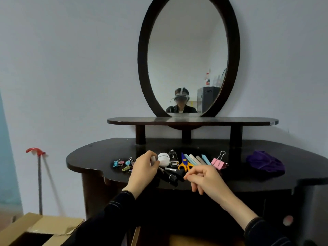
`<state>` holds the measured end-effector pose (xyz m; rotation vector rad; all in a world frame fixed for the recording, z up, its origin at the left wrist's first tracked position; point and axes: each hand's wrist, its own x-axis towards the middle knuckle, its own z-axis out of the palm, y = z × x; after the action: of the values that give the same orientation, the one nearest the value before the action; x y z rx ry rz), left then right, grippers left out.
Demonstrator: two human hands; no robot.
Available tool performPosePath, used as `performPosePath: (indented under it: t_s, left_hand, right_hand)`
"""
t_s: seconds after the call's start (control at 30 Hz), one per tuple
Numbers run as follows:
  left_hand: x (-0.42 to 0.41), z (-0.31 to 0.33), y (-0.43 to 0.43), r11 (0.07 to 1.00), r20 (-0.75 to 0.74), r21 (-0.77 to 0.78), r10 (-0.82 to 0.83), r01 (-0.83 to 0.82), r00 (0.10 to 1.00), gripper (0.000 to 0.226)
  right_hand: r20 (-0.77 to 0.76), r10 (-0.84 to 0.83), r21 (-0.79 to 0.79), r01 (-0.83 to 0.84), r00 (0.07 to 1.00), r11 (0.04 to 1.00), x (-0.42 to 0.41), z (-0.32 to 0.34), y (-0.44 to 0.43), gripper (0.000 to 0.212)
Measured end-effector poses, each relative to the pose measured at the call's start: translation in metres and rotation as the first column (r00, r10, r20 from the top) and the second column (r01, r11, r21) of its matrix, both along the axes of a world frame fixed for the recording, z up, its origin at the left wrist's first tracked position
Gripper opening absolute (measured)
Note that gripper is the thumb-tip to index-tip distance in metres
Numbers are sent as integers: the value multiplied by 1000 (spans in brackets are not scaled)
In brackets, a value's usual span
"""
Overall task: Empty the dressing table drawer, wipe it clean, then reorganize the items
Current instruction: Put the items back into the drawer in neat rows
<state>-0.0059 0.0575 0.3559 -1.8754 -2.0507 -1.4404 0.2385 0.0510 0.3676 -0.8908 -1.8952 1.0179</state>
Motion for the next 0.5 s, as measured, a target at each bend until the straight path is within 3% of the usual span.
performPosePath:
  t_s: [0.13,0.23,0.33,0.43,0.5]
  left_hand:
    - [-2,-1,1,1000,-13,-12,-12,12,1000,19]
    - [-5,-1,3,1000,-23,6,-2,3,1000,23]
    - [-6,-2,7,1000,-39,6,2,-2,999,24]
    - [-6,-3,10,1000,-20,10,-10,10,1000,23]
    - [-6,-4,11,1000,-12,14,-14,15,1000,24]
  right_hand:
    - [5,34,-81,-34,999,996,2,10,9,20]
    - [19,-1,-19,1,1000,1000,2,23,17,19]
    - [77,-158,92,151,984,984,1,37,37,18]
    - [318,-411,302,320,854,898,0,44,65,15]
    - [528,-442,357,283,725,890,-3,46,81,13]
